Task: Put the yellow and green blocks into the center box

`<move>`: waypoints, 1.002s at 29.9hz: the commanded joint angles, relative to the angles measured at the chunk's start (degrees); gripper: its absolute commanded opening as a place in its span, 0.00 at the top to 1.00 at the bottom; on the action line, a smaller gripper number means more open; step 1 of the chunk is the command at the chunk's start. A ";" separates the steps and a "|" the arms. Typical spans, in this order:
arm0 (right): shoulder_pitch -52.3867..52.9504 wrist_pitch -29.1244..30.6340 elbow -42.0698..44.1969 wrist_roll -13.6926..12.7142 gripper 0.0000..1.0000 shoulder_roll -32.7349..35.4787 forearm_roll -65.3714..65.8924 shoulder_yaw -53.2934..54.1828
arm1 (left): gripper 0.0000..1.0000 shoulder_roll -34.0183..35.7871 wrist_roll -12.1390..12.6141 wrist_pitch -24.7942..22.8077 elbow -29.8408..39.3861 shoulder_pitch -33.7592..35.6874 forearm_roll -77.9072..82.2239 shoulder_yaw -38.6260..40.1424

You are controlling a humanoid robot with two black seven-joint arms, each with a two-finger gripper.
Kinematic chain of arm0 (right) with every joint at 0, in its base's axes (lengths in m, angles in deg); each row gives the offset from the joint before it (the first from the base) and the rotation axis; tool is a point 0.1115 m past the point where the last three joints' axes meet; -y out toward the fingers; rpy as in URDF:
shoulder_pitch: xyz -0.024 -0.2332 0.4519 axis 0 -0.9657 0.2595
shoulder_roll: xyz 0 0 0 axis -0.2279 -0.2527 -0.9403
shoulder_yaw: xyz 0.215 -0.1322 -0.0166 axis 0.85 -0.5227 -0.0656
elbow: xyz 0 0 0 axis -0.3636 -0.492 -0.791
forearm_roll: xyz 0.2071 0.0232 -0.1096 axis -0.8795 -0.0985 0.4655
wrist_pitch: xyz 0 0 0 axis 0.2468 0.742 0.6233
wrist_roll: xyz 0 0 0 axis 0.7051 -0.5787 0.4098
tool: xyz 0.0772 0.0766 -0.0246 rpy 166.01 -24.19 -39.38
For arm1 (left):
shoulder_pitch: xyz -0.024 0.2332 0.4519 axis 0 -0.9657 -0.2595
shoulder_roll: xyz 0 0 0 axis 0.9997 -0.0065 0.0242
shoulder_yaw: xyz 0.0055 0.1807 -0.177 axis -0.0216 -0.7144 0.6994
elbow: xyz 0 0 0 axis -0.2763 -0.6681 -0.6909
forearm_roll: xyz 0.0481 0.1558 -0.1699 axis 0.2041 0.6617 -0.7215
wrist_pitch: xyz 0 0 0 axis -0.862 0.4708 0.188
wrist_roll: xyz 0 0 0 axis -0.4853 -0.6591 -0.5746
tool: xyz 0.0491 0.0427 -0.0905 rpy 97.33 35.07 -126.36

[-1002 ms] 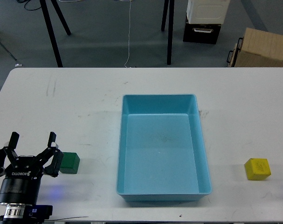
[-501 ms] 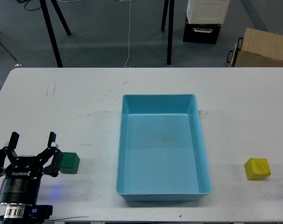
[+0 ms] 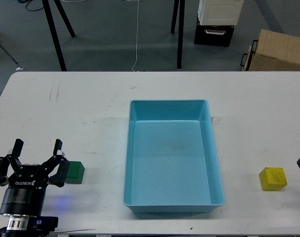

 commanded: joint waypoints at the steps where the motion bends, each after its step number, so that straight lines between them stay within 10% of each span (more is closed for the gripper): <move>1: -0.19 -2.99 -1.45 -2.87 0.00 7.47 2.05 1.29 | 0.00 -0.09 -0.01 0.00 -0.34 1.25 0.15 -0.11; 17: 26.75 -5.11 -2.42 -13.16 0.00 51.52 29.30 -21.34 | 0.00 -1.32 0.08 0.00 -0.69 2.40 0.32 -0.37; 30: 58.86 1.88 -6.02 -16.90 0.00 51.89 49.85 -57.84 | 0.00 -2.11 0.08 0.00 -1.22 3.01 0.41 -1.16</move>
